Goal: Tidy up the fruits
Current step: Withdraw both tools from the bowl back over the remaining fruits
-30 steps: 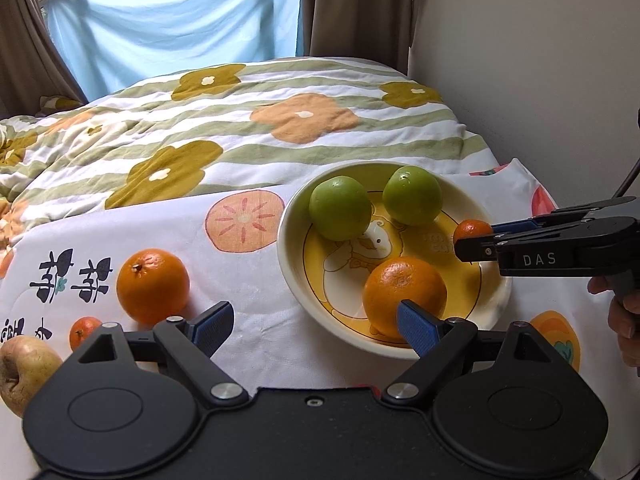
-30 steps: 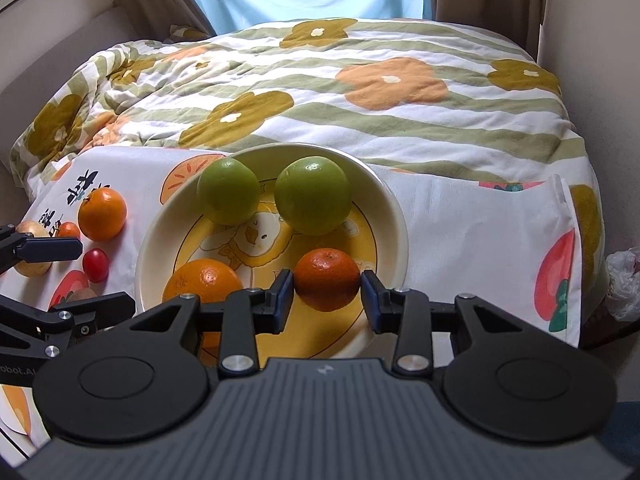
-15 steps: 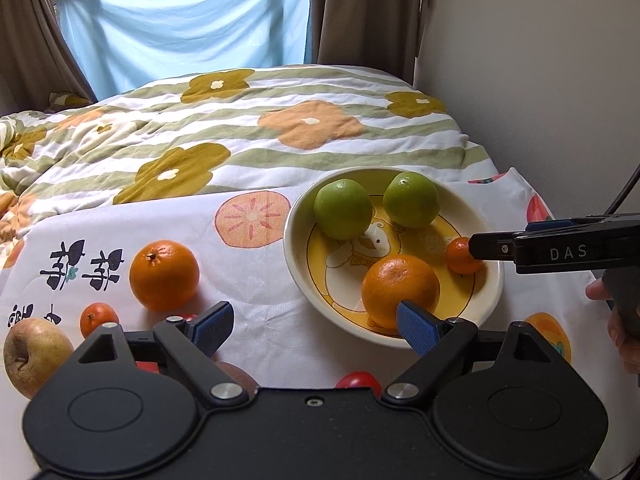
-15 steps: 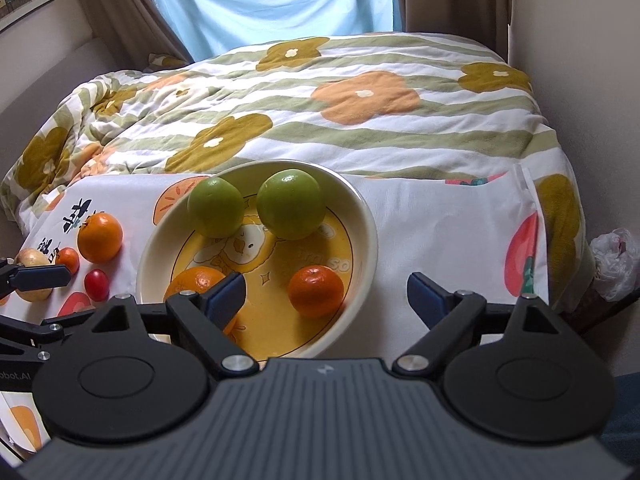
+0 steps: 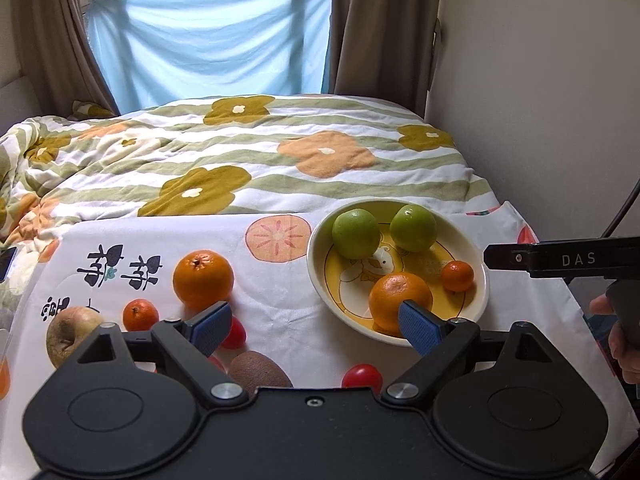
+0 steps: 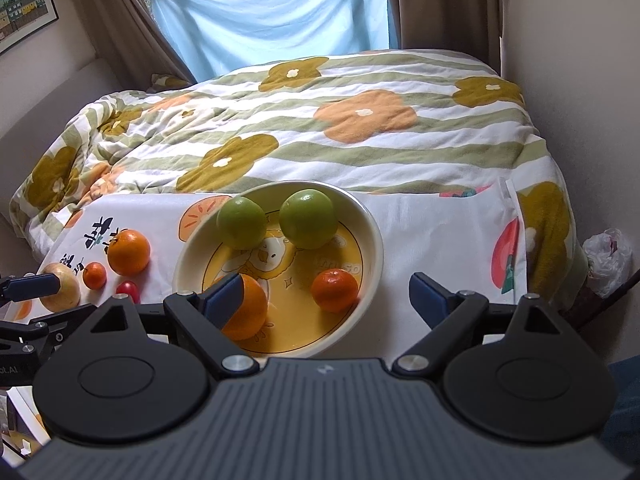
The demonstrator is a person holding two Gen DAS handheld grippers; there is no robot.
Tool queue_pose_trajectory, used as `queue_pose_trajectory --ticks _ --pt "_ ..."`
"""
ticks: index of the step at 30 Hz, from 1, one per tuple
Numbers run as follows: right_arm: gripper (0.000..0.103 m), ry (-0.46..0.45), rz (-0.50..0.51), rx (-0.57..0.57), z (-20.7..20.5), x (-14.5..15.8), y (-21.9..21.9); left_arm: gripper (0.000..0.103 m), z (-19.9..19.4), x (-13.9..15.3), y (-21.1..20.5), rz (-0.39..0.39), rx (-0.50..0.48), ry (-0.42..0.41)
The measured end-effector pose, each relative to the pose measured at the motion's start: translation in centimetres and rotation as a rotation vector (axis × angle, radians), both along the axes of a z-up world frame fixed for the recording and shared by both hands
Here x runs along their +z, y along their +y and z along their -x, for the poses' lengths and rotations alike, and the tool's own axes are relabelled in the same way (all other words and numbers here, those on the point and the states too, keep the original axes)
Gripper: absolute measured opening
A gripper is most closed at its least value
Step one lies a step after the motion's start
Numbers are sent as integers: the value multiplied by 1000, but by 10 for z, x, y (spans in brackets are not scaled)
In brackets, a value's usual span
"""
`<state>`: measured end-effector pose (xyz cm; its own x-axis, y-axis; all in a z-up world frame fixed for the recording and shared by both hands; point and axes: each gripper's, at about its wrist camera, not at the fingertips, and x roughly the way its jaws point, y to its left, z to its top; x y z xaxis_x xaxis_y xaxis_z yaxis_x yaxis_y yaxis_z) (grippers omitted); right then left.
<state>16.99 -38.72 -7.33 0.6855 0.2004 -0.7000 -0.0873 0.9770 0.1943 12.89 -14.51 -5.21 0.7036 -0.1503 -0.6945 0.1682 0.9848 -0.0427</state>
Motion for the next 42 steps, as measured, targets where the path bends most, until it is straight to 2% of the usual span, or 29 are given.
queue_pose_trajectory --ticks 2,7,15,25,33,42 --pt "103 -13 5 -3 3 4 3 98 6 4 7 9 21 -9" --pt "103 -21 -8 -5 10 11 12 99 20 13 22 -20 68 -33" --pt "103 -36 -3 -18 30 26 42 100 39 25 70 -35 119 -83" --pt "103 -55 -29 -89 59 35 106 100 48 29 138 -80 97 -113" --pt "103 -44 -35 -142 79 15 163 100 41 4 185 -120 5 -99" --pt "103 -12 -22 -174 86 -20 206 100 12 -35 209 -167 -105 -67"
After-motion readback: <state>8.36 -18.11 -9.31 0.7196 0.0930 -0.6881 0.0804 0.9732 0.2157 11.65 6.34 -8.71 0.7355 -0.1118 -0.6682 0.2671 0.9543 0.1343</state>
